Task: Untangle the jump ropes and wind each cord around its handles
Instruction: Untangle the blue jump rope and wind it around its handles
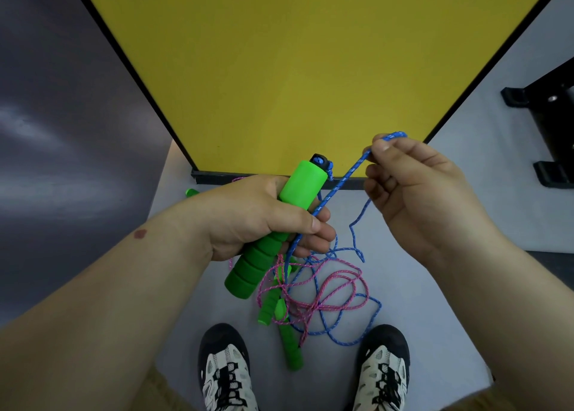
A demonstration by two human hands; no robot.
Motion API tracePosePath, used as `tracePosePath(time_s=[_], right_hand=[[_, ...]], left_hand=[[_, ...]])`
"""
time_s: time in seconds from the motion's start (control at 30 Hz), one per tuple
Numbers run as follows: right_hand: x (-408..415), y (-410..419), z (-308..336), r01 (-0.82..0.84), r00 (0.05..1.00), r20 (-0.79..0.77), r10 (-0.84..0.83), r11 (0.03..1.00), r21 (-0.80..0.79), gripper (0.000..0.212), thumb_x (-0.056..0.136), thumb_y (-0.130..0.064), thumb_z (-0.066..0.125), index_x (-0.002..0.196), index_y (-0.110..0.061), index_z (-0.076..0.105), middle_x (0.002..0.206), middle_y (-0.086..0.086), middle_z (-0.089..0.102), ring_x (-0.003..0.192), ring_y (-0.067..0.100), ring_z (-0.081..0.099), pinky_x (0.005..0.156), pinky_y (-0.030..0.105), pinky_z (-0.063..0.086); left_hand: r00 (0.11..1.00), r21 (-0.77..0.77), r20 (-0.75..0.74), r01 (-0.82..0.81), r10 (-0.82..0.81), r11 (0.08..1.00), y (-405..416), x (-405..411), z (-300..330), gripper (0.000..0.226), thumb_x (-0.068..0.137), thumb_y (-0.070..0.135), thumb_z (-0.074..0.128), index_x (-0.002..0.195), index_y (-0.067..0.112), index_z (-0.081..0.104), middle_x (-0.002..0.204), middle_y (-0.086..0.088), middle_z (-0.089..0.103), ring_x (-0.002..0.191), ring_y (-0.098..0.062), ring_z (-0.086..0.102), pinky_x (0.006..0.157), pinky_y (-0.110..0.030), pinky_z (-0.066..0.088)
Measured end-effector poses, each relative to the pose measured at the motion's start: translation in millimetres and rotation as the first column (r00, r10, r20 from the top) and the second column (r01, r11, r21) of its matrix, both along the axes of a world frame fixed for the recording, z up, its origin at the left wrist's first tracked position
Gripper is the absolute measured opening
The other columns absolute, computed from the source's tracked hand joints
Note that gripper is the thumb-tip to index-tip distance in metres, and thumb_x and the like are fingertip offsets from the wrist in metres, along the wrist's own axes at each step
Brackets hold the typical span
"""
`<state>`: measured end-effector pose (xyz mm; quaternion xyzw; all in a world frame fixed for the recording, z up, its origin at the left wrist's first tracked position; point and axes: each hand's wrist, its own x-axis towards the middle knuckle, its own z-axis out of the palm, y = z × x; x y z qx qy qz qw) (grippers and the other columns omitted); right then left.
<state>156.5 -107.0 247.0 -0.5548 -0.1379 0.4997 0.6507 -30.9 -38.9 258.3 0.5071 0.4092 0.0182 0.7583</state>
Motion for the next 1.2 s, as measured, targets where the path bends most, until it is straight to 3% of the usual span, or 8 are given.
tracePosePath(time_s=[0.1, 0.27, 0.43, 0.67, 0.77, 0.87, 0.97, 1.2], right_hand=[[-3.3, -1.1, -1.3, -0.076, 0.996, -0.047, 0.075, 0.997, -0.022, 0.005, 0.09, -0.018, 0.07, 0.092, -0.014, 0.07, 0.081, 0.001, 0.069, 0.065, 0.011, 0.06, 0.065, 0.024, 0.052], [-16.1, -5.8, -2.3, -0.342, 0.939, -0.065, 0.337, 0.936, -0.081, 0.035, 0.074, -0.024, 0.074, 0.105, -0.008, 0.068, 0.082, 0.004, 0.064, 0.064, 0.01, 0.057, 0.062, 0.023, 0.05], [-14.3, -4.4, -3.4, -0.248, 0.968, 0.02, 0.249, 0.968, -0.049, 0.002, 0.086, -0.012, 0.07, 0.086, -0.01, 0.069, 0.081, -0.002, 0.069, 0.065, 0.011, 0.057, 0.06, 0.021, 0.049], [-3.3, -1.0, 2.1, -0.055, 0.998, 0.041, 0.055, 0.998, 0.011, 0.007, 0.092, -0.012, 0.068, 0.087, -0.015, 0.072, 0.08, -0.002, 0.07, 0.067, 0.012, 0.059, 0.068, 0.023, 0.052], [-5.6, -1.1, -0.1, -0.089, 0.996, -0.014, 0.089, 0.996, -0.005, 0.004, 0.09, -0.016, 0.07, 0.092, -0.013, 0.07, 0.081, -0.001, 0.069, 0.065, 0.011, 0.059, 0.066, 0.024, 0.052], [-12.0, -3.2, -1.8, -0.249, 0.968, -0.049, 0.247, 0.968, -0.034, 0.025, 0.08, -0.021, 0.073, 0.102, -0.01, 0.068, 0.078, 0.001, 0.067, 0.063, 0.01, 0.059, 0.063, 0.024, 0.051], [-18.6, -6.5, -4.0, -0.342, 0.94, -0.031, 0.341, 0.937, -0.064, 0.01, 0.083, -0.016, 0.071, 0.09, -0.01, 0.069, 0.078, 0.006, 0.063, 0.063, 0.011, 0.058, 0.061, 0.023, 0.05], [-11.7, -2.5, -1.0, -0.17, 0.985, 0.017, 0.17, 0.985, -0.019, 0.006, 0.091, -0.01, 0.067, 0.086, -0.012, 0.07, 0.078, 0.004, 0.066, 0.066, 0.013, 0.059, 0.062, 0.023, 0.051]], left_hand=[[1.0, 0.013, 0.0, 0.004, -0.004, 1.0, 0.2, -0.3, -0.1, 0.015, 0.091, -0.004, 0.063, 0.105, 0.001, 0.061, 0.096, -0.017, 0.076, 0.085, -0.025, 0.074, 0.079, -0.036, 0.06], [1.0, 0.009, 0.002, 0.005, -0.005, 1.0, 0.8, -0.9, 0.4, 0.016, 0.09, -0.003, 0.063, 0.105, 0.002, 0.061, 0.096, -0.016, 0.076, 0.084, -0.023, 0.075, 0.075, -0.033, 0.061], [1.0, 0.013, 0.003, -0.008, 0.008, 1.0, 2.3, -0.4, -0.3, 0.014, 0.091, -0.002, 0.063, 0.105, 0.003, 0.062, 0.098, -0.016, 0.076, 0.086, -0.023, 0.074, 0.079, -0.034, 0.06], [1.0, 0.011, 0.005, 0.003, -0.003, 1.0, 1.1, -0.6, -0.8, 0.012, 0.091, -0.003, 0.063, 0.102, 0.002, 0.061, 0.096, -0.016, 0.076, 0.082, -0.021, 0.074, 0.084, -0.038, 0.059], [1.0, 0.017, 0.005, 0.002, -0.002, 1.0, 1.5, 0.0, -1.3, 0.013, 0.091, -0.003, 0.063, 0.102, 0.002, 0.061, 0.097, -0.017, 0.076, 0.082, -0.022, 0.074, 0.085, -0.039, 0.058], [1.0, 0.021, 0.003, -0.006, 0.006, 1.0, 2.3, -0.8, -2.4, 0.013, 0.091, -0.003, 0.063, 0.103, 0.002, 0.062, 0.096, -0.017, 0.076, 0.082, -0.022, 0.074, 0.081, -0.037, 0.06], [1.0, 0.024, 0.018, 0.009, -0.01, 1.0, 2.6, -1.1, -2.9, 0.014, 0.091, -0.003, 0.063, 0.104, 0.002, 0.062, 0.093, -0.015, 0.076, 0.083, -0.024, 0.073, 0.077, -0.036, 0.059], [1.0, 0.016, 0.007, 0.001, -0.002, 1.0, 2.8, -1.0, -1.8, 0.015, 0.09, -0.001, 0.064, 0.104, 0.002, 0.062, 0.096, -0.015, 0.076, 0.085, -0.022, 0.074, 0.084, -0.038, 0.058]])
